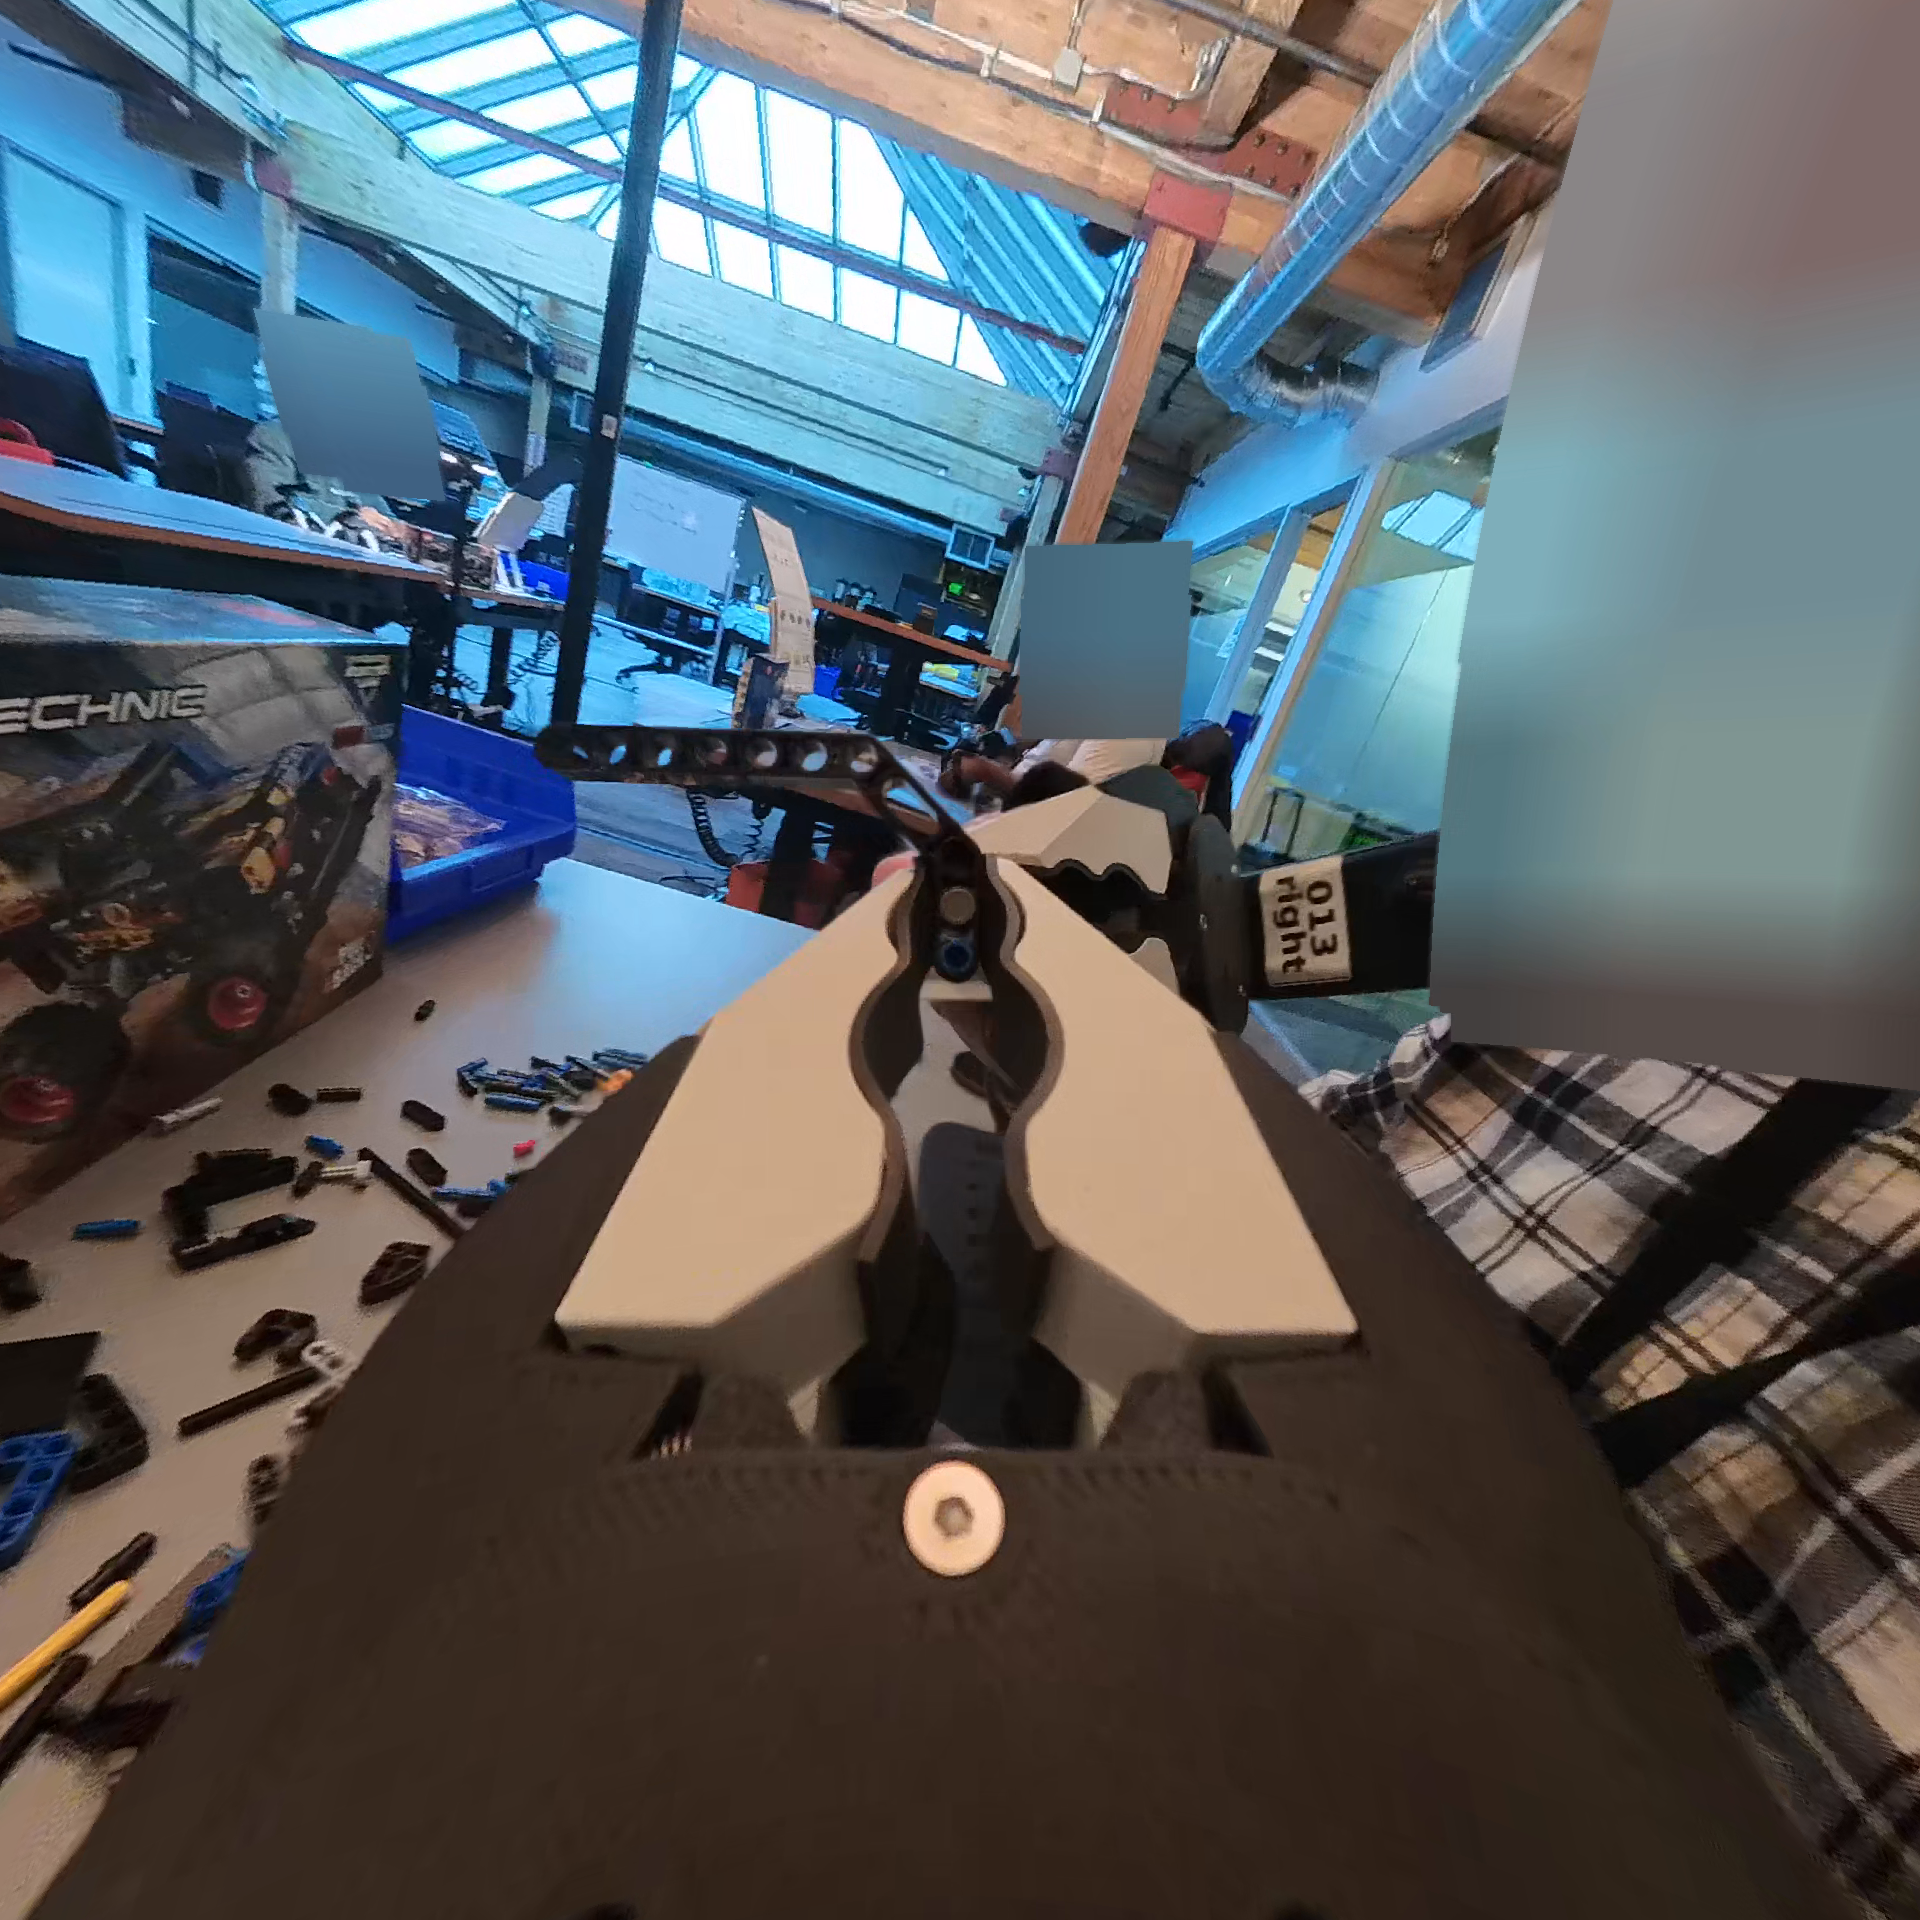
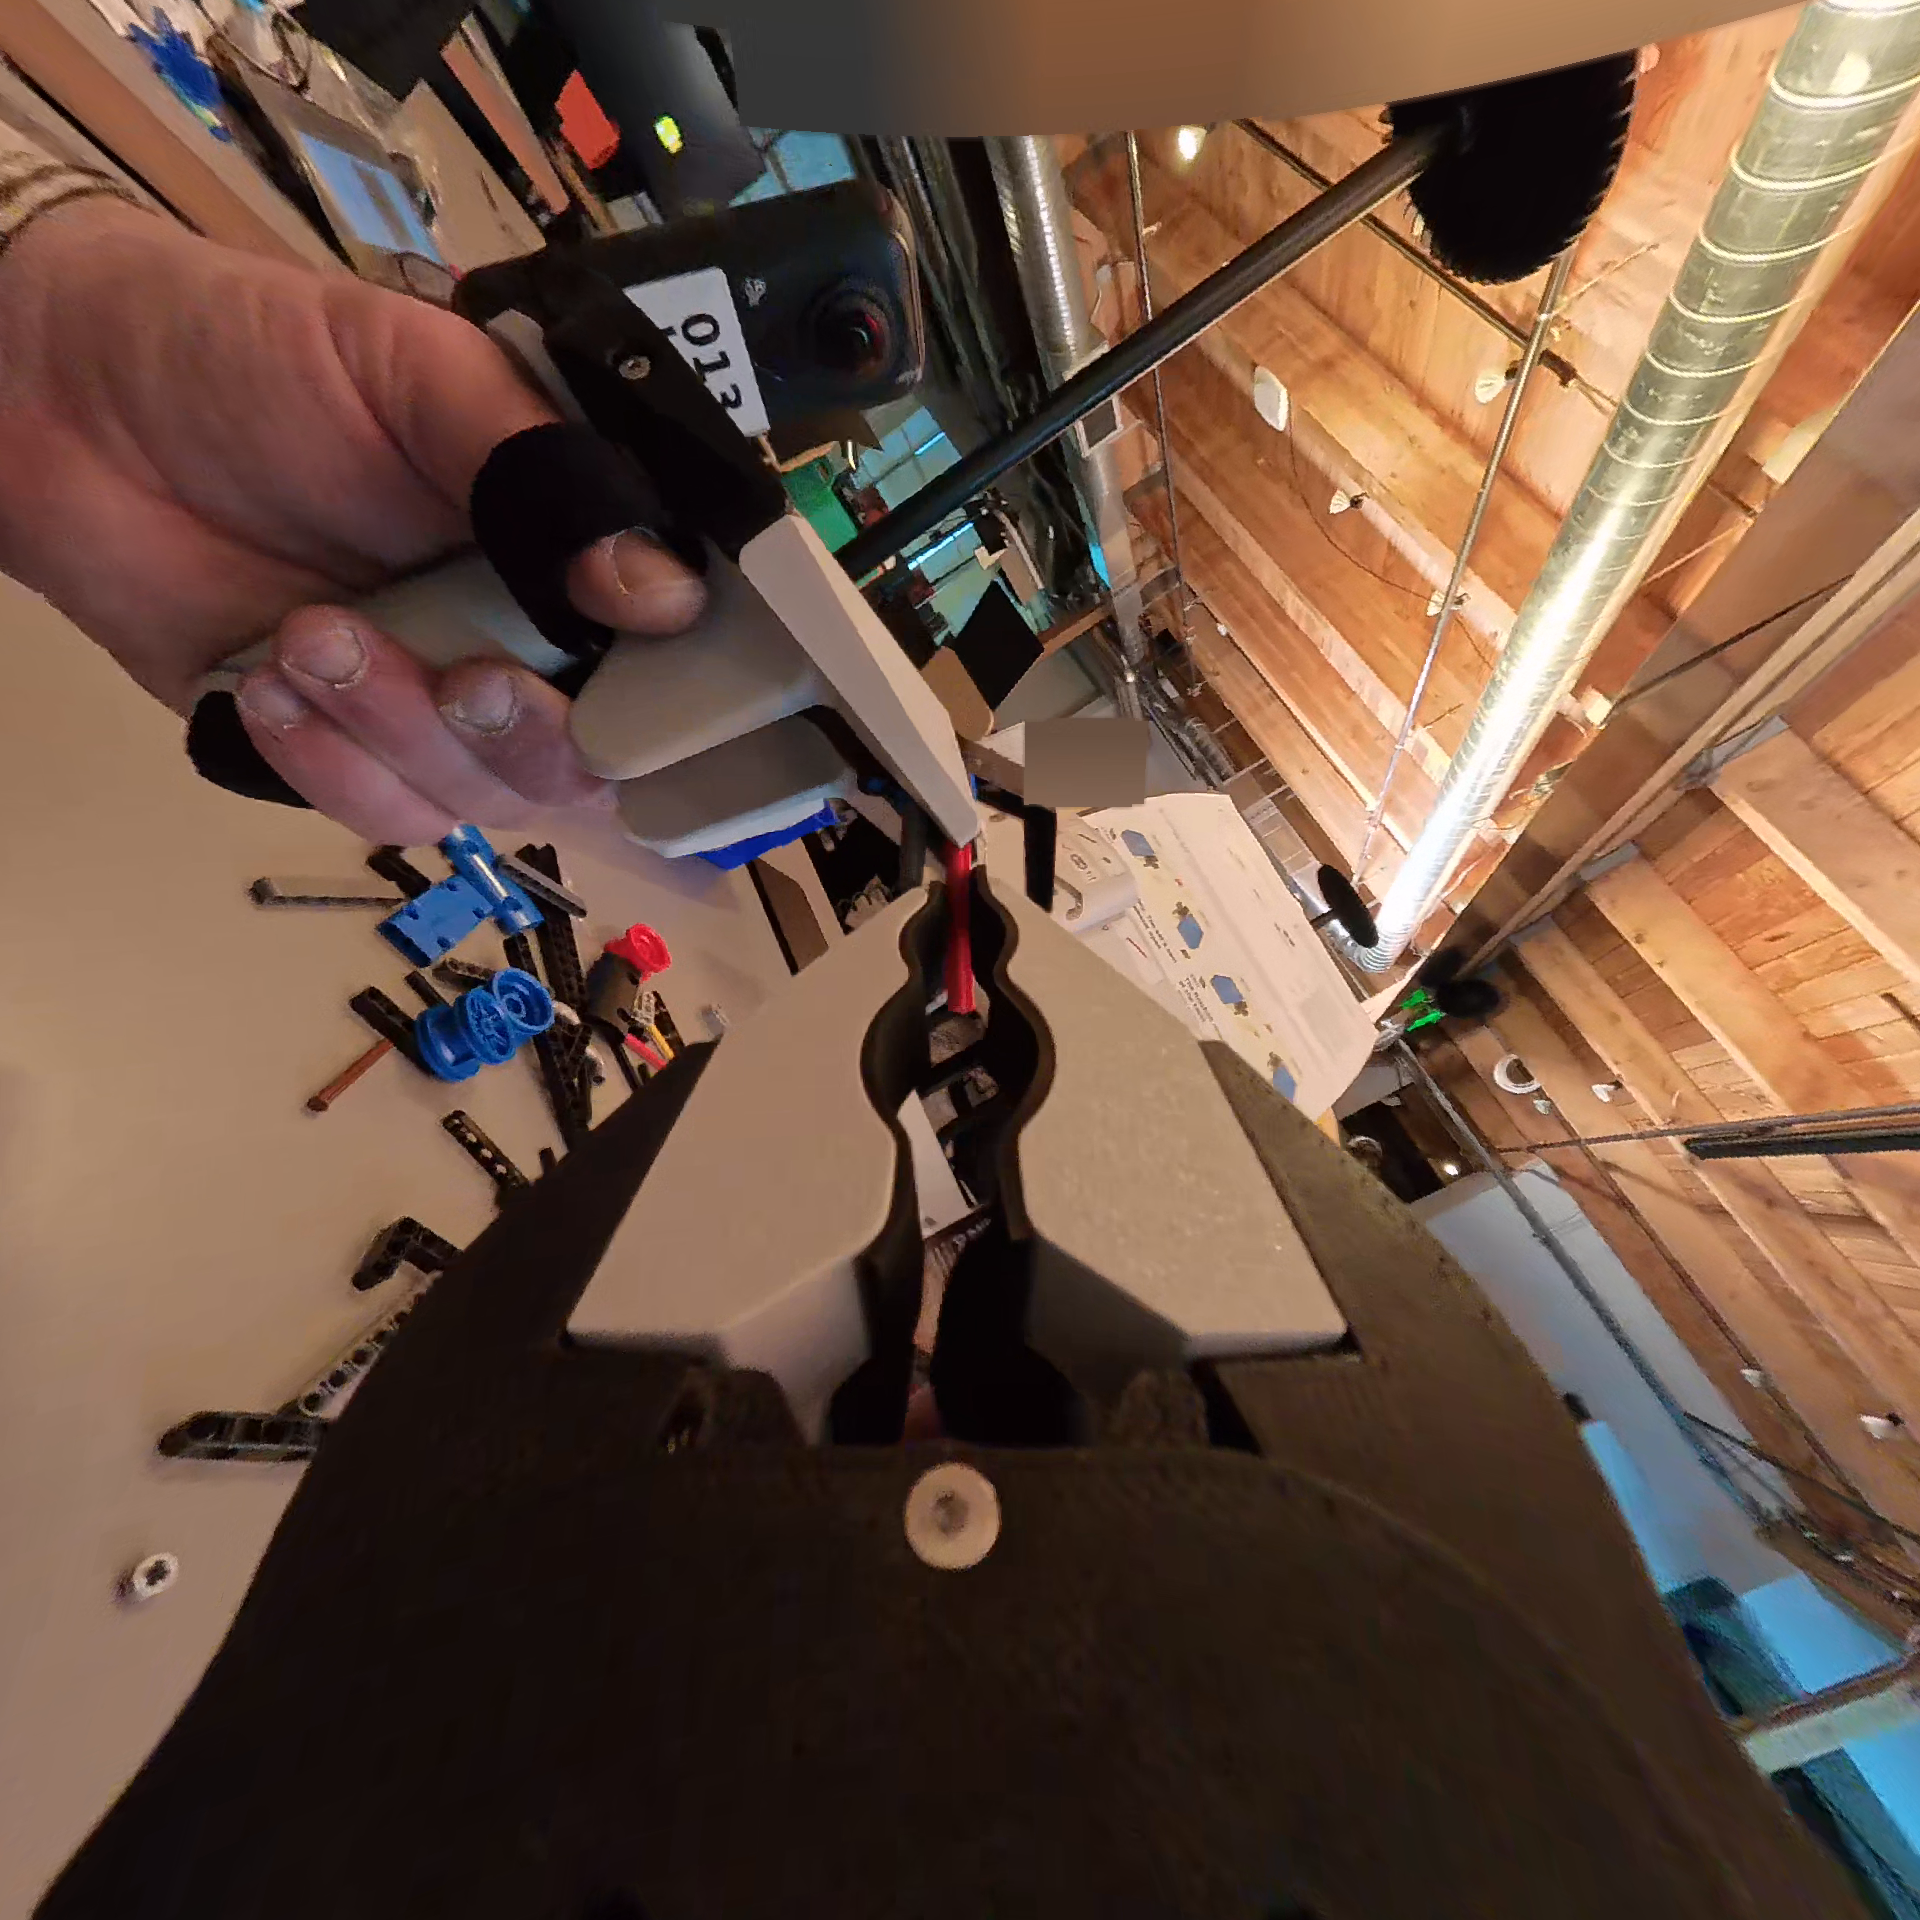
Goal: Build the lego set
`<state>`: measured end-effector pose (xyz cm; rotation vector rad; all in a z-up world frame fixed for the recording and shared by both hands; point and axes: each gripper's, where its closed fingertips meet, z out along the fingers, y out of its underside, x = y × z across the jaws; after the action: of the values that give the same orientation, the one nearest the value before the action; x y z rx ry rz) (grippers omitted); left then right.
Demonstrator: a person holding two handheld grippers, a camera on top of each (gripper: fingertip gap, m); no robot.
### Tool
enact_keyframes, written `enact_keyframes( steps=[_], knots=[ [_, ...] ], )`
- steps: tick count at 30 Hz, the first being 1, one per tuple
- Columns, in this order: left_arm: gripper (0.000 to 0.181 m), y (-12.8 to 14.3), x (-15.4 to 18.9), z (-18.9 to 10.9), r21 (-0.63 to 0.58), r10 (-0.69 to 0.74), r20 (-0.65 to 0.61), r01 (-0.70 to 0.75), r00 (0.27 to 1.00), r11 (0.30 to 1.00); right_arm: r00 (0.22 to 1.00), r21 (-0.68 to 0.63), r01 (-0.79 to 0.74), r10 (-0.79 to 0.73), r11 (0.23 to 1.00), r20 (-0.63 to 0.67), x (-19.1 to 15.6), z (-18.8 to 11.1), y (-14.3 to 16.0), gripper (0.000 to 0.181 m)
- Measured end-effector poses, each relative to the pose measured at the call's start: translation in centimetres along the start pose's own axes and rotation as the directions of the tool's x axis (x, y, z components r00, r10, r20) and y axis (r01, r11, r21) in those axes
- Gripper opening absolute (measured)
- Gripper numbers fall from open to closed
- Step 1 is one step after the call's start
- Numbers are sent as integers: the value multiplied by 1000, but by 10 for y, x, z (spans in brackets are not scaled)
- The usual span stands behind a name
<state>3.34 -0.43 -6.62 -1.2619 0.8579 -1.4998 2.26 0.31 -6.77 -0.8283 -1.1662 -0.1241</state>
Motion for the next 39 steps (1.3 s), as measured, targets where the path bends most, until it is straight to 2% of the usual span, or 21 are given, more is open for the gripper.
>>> enact_keyframes(
  steps=[3,5,10,12,14,16,22,25,30,32,35,37,39],
  knots=[
    [6,-2,-1,0,7,-13,-4,13,1000,1000,999,-19,32,-32,999,6,2,2,0,0],
    [6,-1,-3,0,4,-29,-22,29,999,1000,1000,-13,-1,1,1000,25,1,3,1,0],
    [7,3,0,0,-31,-43,-34,42,999,999,967,78,-236,225,969,121,-2,0,0,0],
    [6,6,-7,3,-96,71,62,-65,996,993,945,99,-314,300,944,134,-4,-1,8,0],
    [11,8,-8,7,-124,155,121,-140,980,982,892,136,-438,411,889,186,-5,-4,12,1],
    [12,9,-7,11,-155,274,179,-248,945,956,856,181,-510,474,841,208,-3,-7,13,1],
    [13,10,-1,20,-200,402,219,-362,889,911,812,265,-582,529,769,247,0,-16,10,2],
    [14,6,5,23,-215,492,238,-449,838,868,751,295,-660,585,691,307,4,-22,7,2],
    [26,-6,10,19,-227,619,285,-576,732,785,637,304,-770,650,561,415,11,-30,4,2],
    [32,-10,13,16,-219,654,272,-616,706,756,623,294,-780,649,552,436,10,-31,3,2],
    [41,-15,15,11,-189,642,233,-614,730,766,619,263,-781,643,567,452,5,-30,5,2],
    [44,-15,22,10,-169,634,158,-611,757,773,603,249,-791,642,559,474,1,-31,3,2],
    [42,-9,18,9,-211,638,109,-610,762,764,579,228,-805,642,547,502,-2,-31,2,2]
  ],
)
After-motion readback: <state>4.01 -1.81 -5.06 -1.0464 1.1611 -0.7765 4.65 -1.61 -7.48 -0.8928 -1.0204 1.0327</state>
